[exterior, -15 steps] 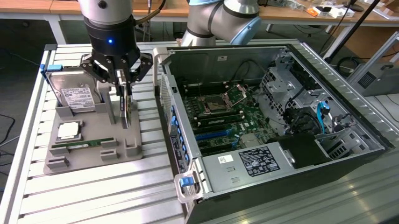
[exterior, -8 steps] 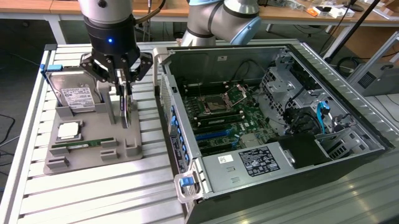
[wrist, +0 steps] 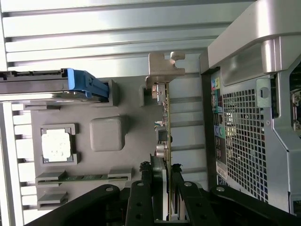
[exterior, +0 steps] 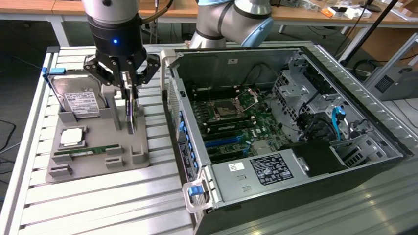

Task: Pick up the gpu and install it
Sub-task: 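Pick up the gpu and move the gpu toward the slot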

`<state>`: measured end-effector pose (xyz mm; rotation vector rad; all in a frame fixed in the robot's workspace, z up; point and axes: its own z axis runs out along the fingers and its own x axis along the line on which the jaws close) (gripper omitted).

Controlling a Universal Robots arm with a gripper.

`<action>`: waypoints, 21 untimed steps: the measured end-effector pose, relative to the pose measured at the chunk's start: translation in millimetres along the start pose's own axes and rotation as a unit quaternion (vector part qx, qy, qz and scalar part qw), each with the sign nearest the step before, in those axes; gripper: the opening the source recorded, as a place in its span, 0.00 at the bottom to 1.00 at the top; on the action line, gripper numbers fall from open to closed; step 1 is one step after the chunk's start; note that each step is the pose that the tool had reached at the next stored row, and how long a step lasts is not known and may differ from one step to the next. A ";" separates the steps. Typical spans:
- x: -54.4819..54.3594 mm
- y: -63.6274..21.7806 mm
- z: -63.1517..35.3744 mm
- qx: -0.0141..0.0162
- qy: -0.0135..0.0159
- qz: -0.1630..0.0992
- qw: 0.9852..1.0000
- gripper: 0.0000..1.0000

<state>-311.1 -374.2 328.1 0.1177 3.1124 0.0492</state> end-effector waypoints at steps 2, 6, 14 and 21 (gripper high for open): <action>0.0 0.0 -0.4 0.000 0.000 0.000 1.000 0.27; 0.0 0.0 -1.1 0.000 0.000 0.000 1.000 0.27; -0.1 0.1 -2.6 0.000 0.000 0.000 1.000 0.27; -0.1 0.2 -5.2 0.000 0.000 0.000 1.000 0.27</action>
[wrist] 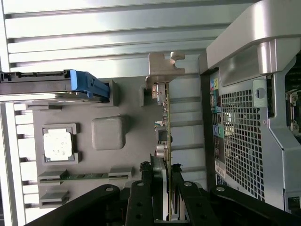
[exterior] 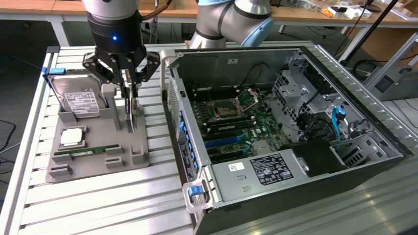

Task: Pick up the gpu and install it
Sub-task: 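Pick up the gpu and move the gpu toward the slot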

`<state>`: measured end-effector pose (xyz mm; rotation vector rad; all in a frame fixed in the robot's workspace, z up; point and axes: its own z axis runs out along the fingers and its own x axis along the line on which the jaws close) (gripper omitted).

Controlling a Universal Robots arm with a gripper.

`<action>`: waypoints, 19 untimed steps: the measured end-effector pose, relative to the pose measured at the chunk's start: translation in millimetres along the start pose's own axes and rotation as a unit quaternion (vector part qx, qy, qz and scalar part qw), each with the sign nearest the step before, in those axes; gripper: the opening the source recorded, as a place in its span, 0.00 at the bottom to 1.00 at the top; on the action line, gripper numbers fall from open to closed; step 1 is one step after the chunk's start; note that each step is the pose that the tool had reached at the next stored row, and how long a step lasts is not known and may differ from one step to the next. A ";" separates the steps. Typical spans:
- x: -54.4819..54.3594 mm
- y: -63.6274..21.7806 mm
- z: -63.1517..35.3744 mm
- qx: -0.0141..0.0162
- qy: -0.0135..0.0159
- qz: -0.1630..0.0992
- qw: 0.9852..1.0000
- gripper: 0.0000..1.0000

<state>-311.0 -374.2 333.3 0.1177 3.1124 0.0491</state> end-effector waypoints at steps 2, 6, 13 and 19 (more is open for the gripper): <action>0.0 0.0 -0.4 0.000 0.000 0.000 1.000 0.27; -0.1 0.1 -2.0 0.000 0.000 0.000 1.000 0.27; -0.1 0.2 -4.7 0.000 0.000 0.000 1.000 0.27; -0.2 0.2 -6.6 0.000 0.000 0.000 1.000 0.27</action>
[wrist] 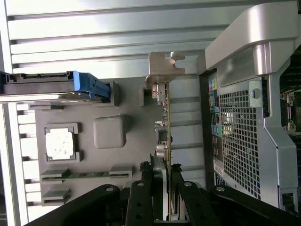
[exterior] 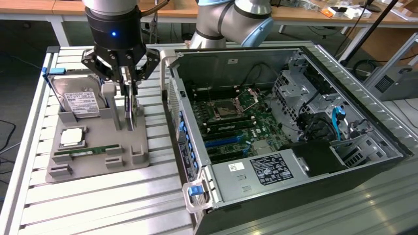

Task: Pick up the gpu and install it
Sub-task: 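Pick up the gpu and move the gpu toward the slot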

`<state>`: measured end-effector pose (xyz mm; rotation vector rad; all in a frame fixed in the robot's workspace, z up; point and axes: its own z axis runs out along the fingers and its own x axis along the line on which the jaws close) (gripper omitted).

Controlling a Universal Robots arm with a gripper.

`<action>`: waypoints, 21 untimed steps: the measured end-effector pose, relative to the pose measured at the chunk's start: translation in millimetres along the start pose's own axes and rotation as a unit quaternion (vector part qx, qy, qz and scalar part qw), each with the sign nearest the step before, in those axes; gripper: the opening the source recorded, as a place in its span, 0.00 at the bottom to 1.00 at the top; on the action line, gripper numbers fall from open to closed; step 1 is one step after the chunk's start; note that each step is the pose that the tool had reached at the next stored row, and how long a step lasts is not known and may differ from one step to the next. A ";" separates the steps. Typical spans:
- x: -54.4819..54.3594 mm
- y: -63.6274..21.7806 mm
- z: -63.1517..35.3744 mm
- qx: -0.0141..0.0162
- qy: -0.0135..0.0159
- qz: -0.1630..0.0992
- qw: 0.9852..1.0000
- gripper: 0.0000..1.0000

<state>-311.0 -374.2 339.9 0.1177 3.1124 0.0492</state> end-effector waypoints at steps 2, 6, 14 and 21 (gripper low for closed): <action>0.0 0.0 -0.5 0.000 0.000 0.000 1.000 0.27; -0.1 0.2 -4.7 0.000 0.000 0.000 1.000 0.27; -0.4 0.5 -16.5 0.000 0.000 0.000 1.000 0.27; -0.5 0.6 -19.1 0.000 0.000 0.000 1.000 0.27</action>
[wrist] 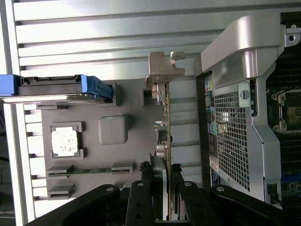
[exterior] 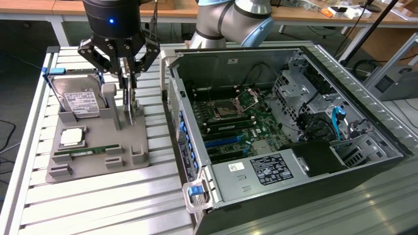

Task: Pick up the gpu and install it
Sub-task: 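Pick up the gpu and move the gpu toward the slot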

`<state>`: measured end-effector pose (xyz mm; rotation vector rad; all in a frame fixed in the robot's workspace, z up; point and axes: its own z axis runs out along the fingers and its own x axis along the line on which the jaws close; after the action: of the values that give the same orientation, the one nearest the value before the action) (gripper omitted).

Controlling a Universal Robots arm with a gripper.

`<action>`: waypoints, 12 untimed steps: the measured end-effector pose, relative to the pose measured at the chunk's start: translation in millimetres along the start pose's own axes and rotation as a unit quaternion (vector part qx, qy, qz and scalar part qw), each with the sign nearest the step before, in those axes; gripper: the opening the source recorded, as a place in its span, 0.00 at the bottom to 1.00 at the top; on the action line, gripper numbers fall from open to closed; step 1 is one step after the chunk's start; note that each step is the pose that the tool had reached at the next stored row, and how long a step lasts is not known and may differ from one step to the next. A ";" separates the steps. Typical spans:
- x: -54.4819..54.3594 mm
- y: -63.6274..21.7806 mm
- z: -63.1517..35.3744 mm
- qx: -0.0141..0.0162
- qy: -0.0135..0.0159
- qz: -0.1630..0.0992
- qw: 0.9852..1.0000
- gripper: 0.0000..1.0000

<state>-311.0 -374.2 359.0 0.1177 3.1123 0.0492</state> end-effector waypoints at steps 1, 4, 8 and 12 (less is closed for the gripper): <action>0.0 0.0 -0.6 0.000 0.000 0.000 1.000 0.27; 0.0 0.0 -1.7 0.000 0.000 0.000 1.000 0.27; -0.1 0.1 -3.6 0.000 0.000 0.000 1.000 0.27; -0.1 0.2 -4.9 0.000 0.000 0.000 1.000 0.27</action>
<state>-311.0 -374.2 363.9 0.1177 3.1124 0.0492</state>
